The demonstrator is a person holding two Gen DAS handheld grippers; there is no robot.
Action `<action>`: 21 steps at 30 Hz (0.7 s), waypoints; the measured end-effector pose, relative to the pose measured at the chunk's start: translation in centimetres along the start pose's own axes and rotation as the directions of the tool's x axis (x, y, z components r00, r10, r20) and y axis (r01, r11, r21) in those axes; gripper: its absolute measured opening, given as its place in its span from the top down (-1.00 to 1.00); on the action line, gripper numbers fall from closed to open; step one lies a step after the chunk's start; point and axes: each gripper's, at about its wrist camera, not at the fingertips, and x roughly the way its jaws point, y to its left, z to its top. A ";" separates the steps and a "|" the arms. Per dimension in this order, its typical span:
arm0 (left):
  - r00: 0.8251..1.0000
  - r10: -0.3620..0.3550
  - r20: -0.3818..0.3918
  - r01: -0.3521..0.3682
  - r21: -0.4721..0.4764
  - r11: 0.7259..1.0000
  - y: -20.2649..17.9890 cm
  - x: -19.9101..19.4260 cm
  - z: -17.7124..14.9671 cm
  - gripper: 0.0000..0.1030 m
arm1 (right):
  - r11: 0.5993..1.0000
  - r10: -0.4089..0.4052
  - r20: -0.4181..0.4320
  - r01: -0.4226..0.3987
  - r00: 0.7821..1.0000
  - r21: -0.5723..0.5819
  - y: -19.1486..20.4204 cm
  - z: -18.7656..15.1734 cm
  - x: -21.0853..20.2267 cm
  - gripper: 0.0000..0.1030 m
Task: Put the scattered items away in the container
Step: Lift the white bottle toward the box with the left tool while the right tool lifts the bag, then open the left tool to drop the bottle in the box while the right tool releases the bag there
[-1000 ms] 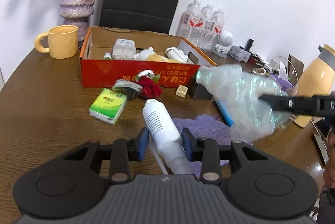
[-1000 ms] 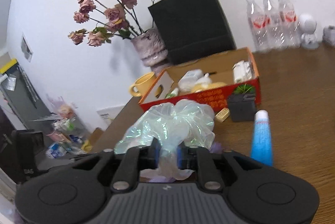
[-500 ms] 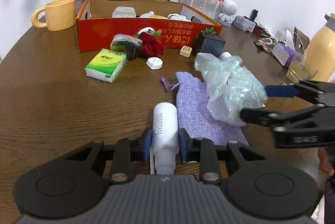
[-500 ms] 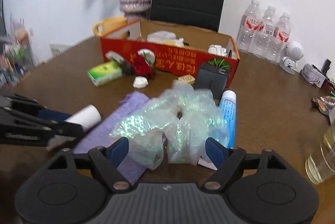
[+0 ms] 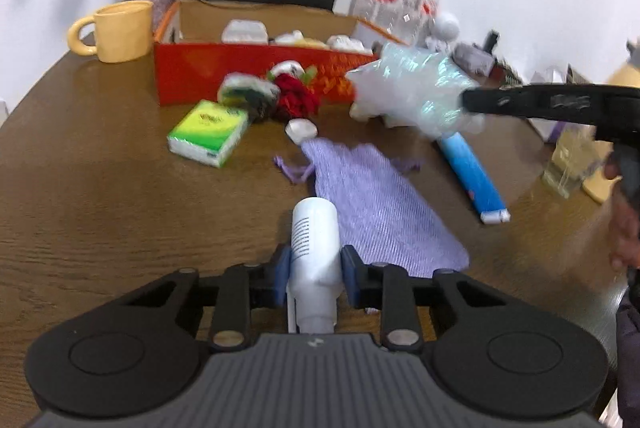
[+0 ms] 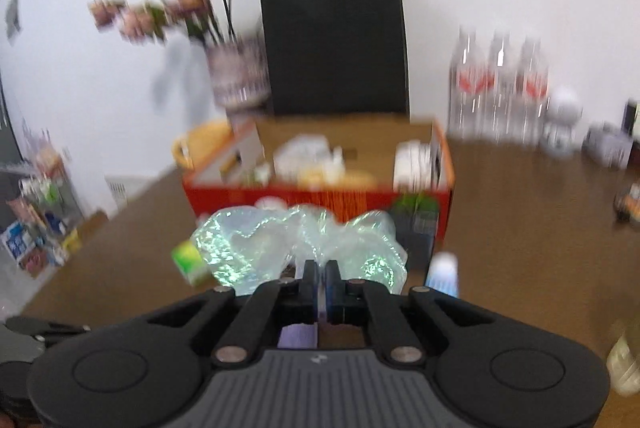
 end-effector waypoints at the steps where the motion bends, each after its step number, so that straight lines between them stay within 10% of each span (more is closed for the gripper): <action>1: 1.000 0.005 0.020 -0.005 -0.007 1.000 0.1 -0.4 0.2 0.45 | 1.000 -0.004 0.023 0.004 1.000 -0.007 0.1 0.4 -0.9 0.95; 12: 0.989 -0.039 0.144 0.030 0.060 0.998 0.8 -2.9 8.4 0.45 | 0.998 -0.036 0.151 0.044 0.988 -0.051 0.0 4.8 -5.7 0.95; 21: 0.995 -0.037 0.088 0.035 0.023 0.999 2.8 3.5 19.4 0.45 | 0.995 -0.054 0.115 0.063 0.992 -0.072 -2.2 11.8 1.5 0.97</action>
